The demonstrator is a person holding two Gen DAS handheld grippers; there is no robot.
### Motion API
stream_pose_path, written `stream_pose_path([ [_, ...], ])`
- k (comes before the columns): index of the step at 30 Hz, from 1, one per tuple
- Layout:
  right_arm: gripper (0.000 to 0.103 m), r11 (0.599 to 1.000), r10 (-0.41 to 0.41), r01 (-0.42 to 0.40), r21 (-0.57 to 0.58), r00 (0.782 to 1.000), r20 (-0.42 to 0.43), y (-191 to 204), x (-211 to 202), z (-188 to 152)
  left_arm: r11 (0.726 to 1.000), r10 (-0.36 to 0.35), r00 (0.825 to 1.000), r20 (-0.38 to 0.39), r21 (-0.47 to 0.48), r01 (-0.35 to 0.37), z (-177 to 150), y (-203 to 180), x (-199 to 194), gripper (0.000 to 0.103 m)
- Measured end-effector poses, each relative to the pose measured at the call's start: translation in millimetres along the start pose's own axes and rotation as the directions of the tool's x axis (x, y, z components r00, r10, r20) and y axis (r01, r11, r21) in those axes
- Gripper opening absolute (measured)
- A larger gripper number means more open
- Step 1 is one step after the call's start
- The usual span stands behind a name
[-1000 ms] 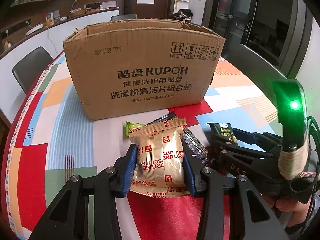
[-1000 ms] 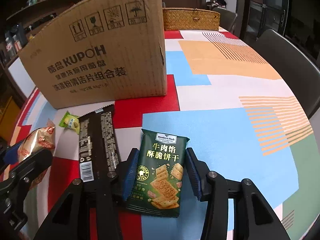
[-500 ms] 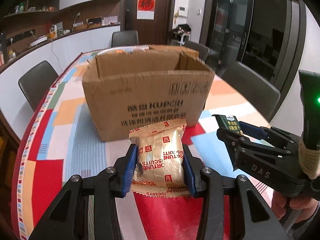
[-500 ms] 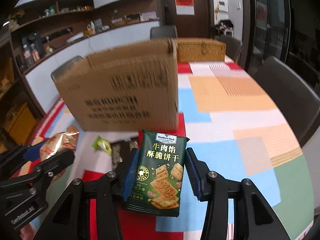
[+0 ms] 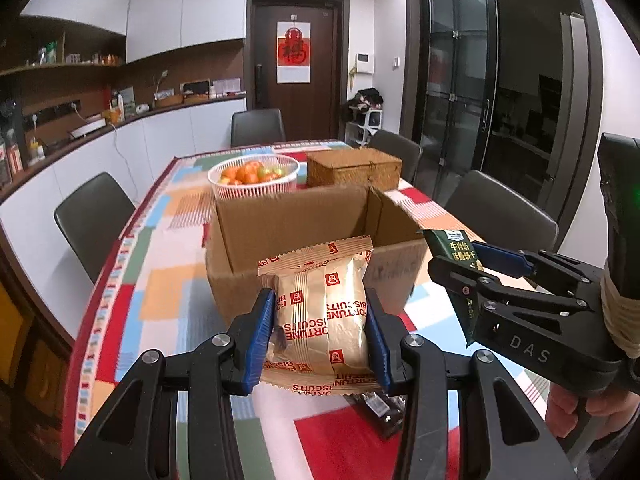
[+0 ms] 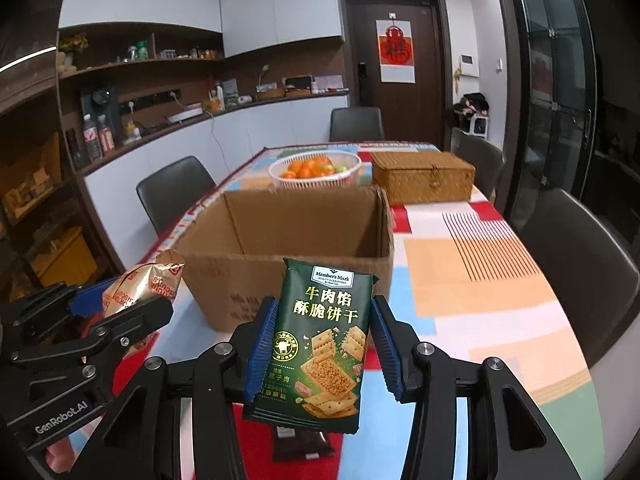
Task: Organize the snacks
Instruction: 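Lift and carry both bags over the cardboard box, then open both grippers to drop the bags into the box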
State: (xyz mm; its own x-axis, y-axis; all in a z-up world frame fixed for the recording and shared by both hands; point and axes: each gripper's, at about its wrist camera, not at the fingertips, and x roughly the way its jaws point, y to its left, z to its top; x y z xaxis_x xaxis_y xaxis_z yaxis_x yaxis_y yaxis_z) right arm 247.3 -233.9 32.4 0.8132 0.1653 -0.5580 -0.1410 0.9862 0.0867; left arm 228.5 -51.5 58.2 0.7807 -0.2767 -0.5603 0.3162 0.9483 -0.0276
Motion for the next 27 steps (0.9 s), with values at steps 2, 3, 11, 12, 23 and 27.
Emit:
stream_pose_path([
  [2, 0.048, 1.0, 0.009, -0.009, -0.004, 1.0, 0.007, 1.8, 0.7, 8.1, 1.0, 0.004, 1.0, 0.007, 0.001, -0.004, 9.6, 4.2, 0.0, 0.043],
  [3, 0.048, 1.0, 0.011, -0.011, -0.011, 1.0, 0.009, 2.3, 2.1, 12.5, 1.0, 0.007, 1.0, 0.011, 0.003, -0.007, 12.9, 5.1, -0.9, 0.043],
  [11, 0.048, 0.999, 0.027, -0.027, -0.018, 0.999, 0.032, 6.6, -1.5, 38.0, 1.0, 0.018, 1.0, 0.011, -0.014, -0.018, 35.1, 18.0, 2.3, 0.043],
  [12, 0.048, 0.999, 0.029, -0.028, -0.022, 0.999, 0.039, 8.2, -3.7, 40.1, 1.0, 0.02, 1.0, 0.005, -0.016, -0.02, 36.8, 19.5, 3.4, 0.043],
  [23, 0.048, 0.997, 0.04, -0.039, -0.067, 0.999, 0.018, 12.7, 11.0, 64.7, 1.0, 0.018, 0.999, -0.049, -0.021, -0.019, 58.2, 31.5, 33.6, 0.043],
  [27, 0.048, 0.996, 0.043, -0.043, -0.079, 0.999, -0.003, 11.9, 27.0, 77.5, 0.999, 0.013, 0.997, -0.071, -0.032, -0.016, 68.8, 37.9, 51.2, 0.043],
])
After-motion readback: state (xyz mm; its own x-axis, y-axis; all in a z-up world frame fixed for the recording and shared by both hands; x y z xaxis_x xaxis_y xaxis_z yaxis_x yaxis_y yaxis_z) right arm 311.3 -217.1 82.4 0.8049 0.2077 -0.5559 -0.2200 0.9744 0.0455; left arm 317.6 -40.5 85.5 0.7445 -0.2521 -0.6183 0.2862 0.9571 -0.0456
